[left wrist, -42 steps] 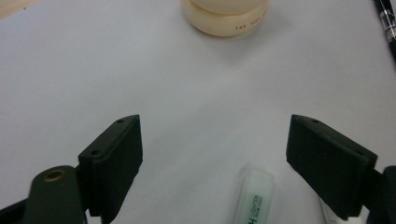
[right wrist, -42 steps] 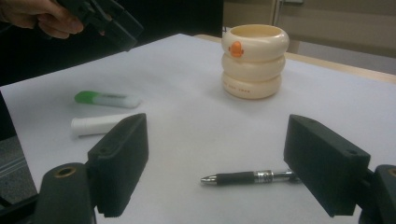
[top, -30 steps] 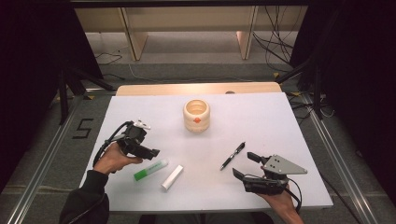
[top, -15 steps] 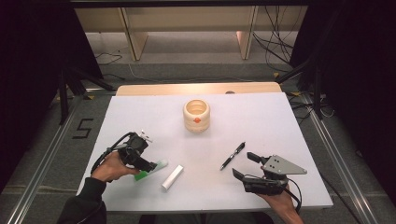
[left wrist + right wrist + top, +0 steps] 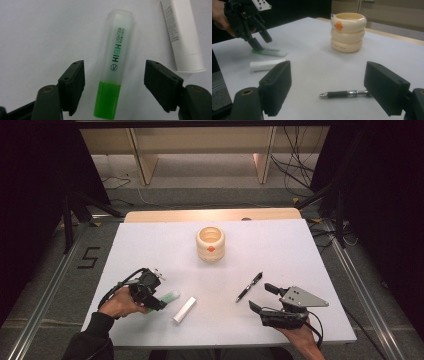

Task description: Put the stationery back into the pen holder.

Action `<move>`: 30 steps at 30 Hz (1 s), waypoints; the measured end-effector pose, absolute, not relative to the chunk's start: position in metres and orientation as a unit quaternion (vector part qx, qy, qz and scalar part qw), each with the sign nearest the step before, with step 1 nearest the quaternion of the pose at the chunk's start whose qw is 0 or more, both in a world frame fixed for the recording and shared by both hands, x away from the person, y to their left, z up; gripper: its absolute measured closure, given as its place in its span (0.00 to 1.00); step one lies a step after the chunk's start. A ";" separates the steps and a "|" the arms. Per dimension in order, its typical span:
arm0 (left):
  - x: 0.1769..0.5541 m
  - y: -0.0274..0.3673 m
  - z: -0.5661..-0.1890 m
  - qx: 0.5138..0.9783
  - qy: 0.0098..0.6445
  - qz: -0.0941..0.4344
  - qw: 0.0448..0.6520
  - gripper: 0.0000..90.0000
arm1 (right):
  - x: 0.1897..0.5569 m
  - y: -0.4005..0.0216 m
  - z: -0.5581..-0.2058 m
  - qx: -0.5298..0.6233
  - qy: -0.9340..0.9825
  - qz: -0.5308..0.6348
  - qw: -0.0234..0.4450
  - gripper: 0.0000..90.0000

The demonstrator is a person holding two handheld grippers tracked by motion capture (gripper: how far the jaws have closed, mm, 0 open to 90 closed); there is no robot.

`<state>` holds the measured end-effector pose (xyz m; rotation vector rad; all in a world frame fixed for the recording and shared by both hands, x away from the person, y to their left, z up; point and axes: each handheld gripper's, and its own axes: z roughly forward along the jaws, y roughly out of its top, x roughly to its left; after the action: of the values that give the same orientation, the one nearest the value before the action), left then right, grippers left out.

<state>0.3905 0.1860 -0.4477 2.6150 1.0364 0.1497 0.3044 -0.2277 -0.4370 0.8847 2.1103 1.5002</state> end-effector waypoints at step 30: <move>0.393 0.184 -0.464 0.927 0.349 0.046 0.131 0.66 | 0.304 -0.227 -0.437 0.315 0.757 0.536 0.202 0.25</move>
<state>0.3932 0.1837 -0.4644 2.6922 1.0127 0.1330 0.3042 -0.2274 -0.4372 0.8787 2.1135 1.4963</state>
